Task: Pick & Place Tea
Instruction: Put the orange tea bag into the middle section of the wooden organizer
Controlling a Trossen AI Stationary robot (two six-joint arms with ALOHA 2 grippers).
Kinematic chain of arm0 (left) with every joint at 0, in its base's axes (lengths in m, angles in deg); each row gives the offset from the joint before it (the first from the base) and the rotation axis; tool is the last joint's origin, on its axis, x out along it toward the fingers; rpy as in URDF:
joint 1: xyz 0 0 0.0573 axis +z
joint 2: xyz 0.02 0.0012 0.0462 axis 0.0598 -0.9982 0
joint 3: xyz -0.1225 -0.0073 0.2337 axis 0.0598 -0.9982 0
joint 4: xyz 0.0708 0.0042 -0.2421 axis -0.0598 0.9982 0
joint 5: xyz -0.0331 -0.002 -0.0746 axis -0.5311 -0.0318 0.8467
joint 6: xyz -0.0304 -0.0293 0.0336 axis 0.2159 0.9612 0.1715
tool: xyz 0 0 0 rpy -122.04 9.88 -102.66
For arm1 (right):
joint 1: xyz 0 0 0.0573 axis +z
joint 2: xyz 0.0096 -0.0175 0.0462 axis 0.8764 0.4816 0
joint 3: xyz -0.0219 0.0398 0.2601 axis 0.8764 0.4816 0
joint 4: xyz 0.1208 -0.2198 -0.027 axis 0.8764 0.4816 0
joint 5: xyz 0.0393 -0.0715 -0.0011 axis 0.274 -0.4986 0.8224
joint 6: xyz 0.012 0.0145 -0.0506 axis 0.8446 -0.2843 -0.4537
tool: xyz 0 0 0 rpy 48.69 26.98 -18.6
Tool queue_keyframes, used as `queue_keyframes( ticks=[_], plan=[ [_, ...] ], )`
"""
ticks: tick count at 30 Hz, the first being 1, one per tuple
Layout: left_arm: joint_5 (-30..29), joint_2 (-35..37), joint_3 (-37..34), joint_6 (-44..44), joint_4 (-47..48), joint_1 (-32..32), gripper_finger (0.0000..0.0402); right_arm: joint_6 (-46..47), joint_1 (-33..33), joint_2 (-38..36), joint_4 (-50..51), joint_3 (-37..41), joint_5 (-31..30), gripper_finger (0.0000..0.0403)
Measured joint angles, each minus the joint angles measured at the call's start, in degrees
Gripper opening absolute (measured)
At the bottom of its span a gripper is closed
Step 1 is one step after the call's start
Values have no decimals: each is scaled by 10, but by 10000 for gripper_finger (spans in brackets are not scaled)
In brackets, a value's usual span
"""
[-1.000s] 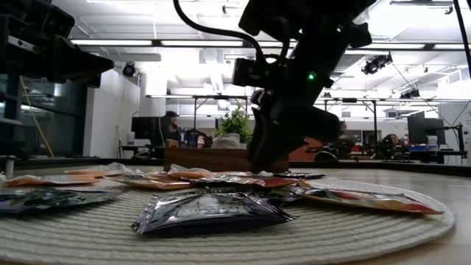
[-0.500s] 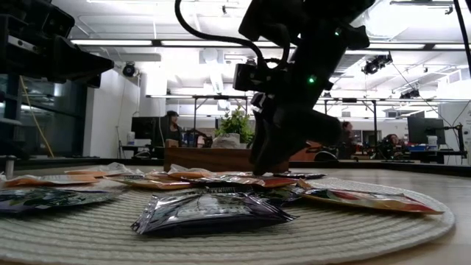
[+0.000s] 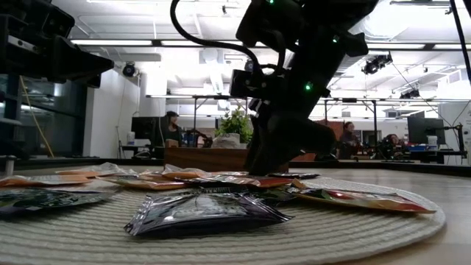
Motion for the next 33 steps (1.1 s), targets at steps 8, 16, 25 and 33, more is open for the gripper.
queue_keyframes(
  ticks=[8, 16, 25, 33],
  plan=[
    [0, 0, 0, 0, 0, 0, 1, 28, -4, 0, 1, 0, 26, 113],
    [0, 0, 0, 0, 0, 0, 1, 69, -6, 1, 2, 0, 42, 29],
    [0, 0, 0, 0, 0, 0, 1, 114, -8, -5, 11, -4, 35, 2],
    [0, 0, 0, 0, 0, 0, 1, 123, -9, -23, 76, -54, -16, 1]
  ],
)
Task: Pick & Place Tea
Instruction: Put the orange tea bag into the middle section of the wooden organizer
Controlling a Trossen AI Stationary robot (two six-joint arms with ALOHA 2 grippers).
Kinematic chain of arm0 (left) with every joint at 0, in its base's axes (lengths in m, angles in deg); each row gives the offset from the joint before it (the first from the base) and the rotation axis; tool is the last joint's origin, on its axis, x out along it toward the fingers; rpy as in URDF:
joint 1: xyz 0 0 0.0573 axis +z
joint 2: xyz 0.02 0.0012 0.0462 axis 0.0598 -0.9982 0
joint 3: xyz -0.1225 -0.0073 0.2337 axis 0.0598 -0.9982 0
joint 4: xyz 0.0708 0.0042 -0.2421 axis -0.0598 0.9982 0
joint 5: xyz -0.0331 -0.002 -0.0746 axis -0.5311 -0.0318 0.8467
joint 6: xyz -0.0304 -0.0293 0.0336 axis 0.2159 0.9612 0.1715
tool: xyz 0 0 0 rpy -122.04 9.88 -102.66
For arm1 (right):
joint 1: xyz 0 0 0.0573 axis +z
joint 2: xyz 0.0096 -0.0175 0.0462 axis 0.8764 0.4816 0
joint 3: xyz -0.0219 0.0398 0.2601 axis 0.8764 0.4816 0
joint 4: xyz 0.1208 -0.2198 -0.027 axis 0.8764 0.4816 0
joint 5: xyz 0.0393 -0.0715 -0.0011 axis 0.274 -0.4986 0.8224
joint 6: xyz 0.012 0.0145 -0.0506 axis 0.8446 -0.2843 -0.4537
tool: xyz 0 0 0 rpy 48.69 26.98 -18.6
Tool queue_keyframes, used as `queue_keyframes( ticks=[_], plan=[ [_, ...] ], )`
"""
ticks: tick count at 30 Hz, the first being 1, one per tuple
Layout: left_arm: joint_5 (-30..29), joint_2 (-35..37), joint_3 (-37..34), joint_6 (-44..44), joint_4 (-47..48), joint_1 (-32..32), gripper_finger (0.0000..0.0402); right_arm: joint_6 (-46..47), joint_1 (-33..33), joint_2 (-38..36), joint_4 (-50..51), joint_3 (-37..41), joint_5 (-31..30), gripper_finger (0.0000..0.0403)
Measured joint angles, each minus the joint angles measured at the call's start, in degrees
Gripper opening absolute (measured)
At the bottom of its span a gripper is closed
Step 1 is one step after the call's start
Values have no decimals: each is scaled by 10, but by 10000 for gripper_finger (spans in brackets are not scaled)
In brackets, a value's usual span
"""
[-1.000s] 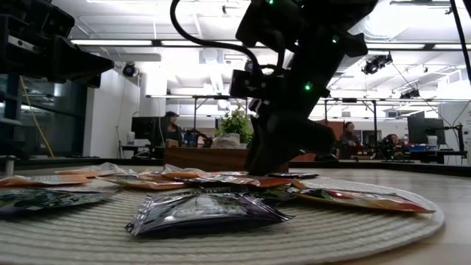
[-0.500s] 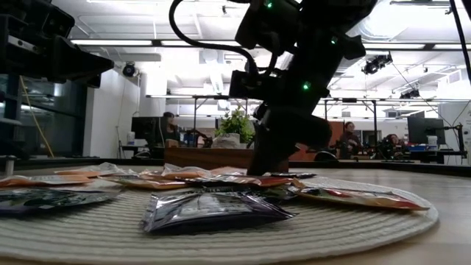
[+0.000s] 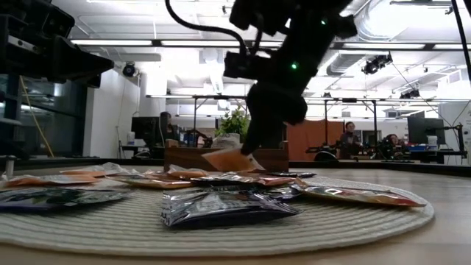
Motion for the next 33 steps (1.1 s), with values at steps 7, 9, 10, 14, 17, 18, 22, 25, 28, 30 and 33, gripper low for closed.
queue_keyframes(
  ticks=[7, 9, 10, 14, 17, 18, 22, 25, 28, 30, 33],
  plan=[
    [0, 0, 0, 0, 0, 0, 1, 36, -8, -2, 106, -80, -26, 0],
    [0, 0, 0, 0, 0, 0, 1, 51, -17, -2, 148, -108, -28, 0],
    [0, 0, 0, 0, 0, 0, 1, 55, -22, -2, 169, -123, -29, 0],
    [0, 0, 0, 0, 0, 0, 1, 65, -43, -2, 260, -186, -21, 0],
    [0, 0, 0, 0, 0, 0, 1, 67, -60, -2, 315, -232, 1, 0],
    [0, 0, 0, 0, 0, 0, 1, 67, -67, -2, 334, -247, 7, 0],
    [0, 0, 0, 0, 0, 0, 1, 68, -98, -2, 376, -287, 47, 0],
    [0, 0, 0, 0, 0, 0, 1, 68, -123, 7, 392, -312, 108, 0],
    [0, 0, 0, 0, 0, 0, 1, 67, -144, 34, 421, -347, 144, 0],
    [0, 0, 0, 0, 0, 0, 1, 65, -157, 54, 441, -373, 155, 0],
    [0, 0, 0, 0, 0, 0, 1, 62, -176, 77, 461, -411, 168, 0]
  ],
)
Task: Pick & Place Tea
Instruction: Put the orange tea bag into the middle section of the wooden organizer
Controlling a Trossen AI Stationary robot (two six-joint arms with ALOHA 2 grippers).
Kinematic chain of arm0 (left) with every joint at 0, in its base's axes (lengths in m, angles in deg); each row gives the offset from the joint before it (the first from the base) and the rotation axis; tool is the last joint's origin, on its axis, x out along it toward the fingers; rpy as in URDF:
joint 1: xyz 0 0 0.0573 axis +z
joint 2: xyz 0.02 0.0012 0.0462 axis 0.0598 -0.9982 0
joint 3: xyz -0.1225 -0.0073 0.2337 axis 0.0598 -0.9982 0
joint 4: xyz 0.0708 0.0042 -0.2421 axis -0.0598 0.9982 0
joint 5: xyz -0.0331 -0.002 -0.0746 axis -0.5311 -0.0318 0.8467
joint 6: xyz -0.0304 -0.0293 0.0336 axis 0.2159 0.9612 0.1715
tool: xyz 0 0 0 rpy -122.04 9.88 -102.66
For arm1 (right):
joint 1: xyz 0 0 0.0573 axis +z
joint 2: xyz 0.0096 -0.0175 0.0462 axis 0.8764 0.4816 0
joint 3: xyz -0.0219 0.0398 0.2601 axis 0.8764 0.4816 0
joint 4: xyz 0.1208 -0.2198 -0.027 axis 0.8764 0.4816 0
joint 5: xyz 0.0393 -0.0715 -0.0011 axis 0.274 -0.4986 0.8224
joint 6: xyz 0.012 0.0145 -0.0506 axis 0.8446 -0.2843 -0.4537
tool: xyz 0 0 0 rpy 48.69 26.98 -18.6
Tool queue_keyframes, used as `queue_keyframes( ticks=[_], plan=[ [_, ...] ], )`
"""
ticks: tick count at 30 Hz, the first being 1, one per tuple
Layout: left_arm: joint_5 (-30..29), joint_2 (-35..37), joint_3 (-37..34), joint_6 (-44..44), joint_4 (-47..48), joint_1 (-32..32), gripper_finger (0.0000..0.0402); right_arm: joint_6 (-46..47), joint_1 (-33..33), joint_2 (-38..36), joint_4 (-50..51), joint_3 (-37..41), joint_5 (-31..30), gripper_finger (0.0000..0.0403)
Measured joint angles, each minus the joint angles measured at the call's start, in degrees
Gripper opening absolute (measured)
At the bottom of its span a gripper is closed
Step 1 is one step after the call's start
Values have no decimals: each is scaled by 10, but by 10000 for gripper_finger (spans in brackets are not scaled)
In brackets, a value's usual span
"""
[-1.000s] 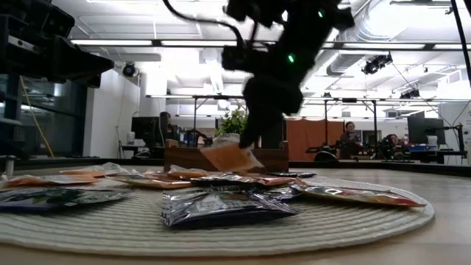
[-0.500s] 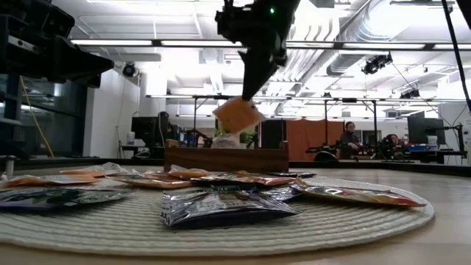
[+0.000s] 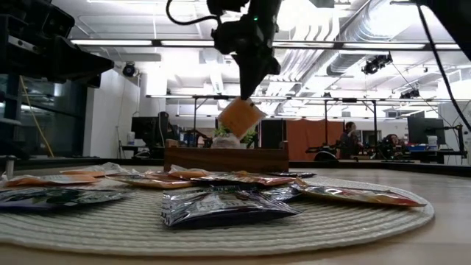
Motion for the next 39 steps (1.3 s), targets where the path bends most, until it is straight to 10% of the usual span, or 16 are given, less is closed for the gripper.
queue_keyframes(
  ticks=[14, 39],
  plan=[
    [0, 0, 0, 0, 0, 0, 1, -38, -45, 147, 113, -208, 51, 0],
    [0, 0, 0, 0, 0, 0, 1, -8, -67, 171, 95, -180, 50, 0]
  ],
)
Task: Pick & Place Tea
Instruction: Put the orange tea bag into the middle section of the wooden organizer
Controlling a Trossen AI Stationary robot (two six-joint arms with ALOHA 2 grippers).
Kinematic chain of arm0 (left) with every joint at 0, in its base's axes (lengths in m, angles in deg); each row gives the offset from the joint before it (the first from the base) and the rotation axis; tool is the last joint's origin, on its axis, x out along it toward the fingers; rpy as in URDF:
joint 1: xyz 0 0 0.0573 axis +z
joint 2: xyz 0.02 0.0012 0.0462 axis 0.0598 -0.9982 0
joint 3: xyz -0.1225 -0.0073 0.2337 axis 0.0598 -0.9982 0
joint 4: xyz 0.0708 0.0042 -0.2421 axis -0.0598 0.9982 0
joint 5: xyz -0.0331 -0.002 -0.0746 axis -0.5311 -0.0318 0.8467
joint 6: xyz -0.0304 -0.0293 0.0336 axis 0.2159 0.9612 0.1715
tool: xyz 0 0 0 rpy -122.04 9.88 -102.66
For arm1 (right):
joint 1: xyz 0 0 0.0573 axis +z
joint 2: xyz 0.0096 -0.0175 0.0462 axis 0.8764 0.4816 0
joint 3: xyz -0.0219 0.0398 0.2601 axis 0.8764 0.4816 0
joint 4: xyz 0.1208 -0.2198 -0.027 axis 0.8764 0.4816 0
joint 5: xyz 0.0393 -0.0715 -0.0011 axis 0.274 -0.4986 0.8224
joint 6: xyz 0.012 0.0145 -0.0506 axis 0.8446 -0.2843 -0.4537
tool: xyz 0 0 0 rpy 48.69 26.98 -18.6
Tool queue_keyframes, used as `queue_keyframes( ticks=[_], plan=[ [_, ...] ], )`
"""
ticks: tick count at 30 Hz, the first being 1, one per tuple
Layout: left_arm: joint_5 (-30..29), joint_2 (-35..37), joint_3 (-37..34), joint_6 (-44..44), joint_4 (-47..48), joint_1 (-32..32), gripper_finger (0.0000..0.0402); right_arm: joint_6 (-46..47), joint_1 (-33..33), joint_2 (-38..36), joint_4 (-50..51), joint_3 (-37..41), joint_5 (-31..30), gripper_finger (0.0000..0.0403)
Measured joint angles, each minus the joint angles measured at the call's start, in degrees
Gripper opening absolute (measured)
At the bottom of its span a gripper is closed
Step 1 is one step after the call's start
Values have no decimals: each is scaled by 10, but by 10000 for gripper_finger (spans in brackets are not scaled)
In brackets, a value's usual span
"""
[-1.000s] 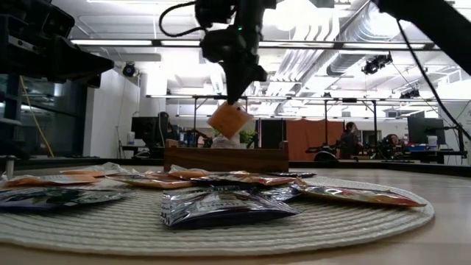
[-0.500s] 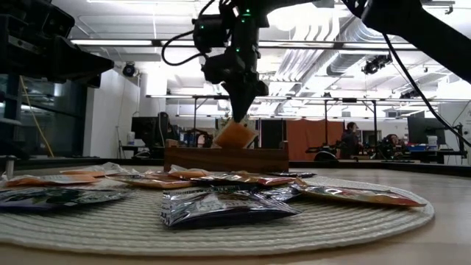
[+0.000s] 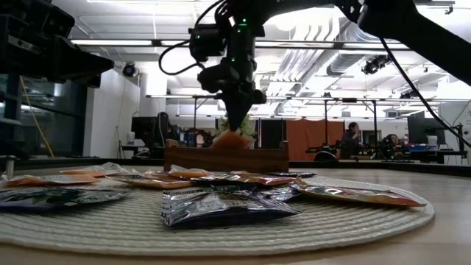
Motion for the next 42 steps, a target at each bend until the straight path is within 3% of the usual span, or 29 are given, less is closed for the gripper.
queue_keyframes(
  ticks=[18, 24, 42],
  plan=[
    [0, 0, 0, 0, 0, 0, 1, 48, -9, 3, -16, 0, -22, 0],
    [0, 0, 0, 0, 0, 0, 1, 49, -3, 4, -14, 0, 1, 0],
    [0, 0, 0, 0, 0, 0, 1, 50, -3, 4, -15, 0, -35, 1]
  ],
)
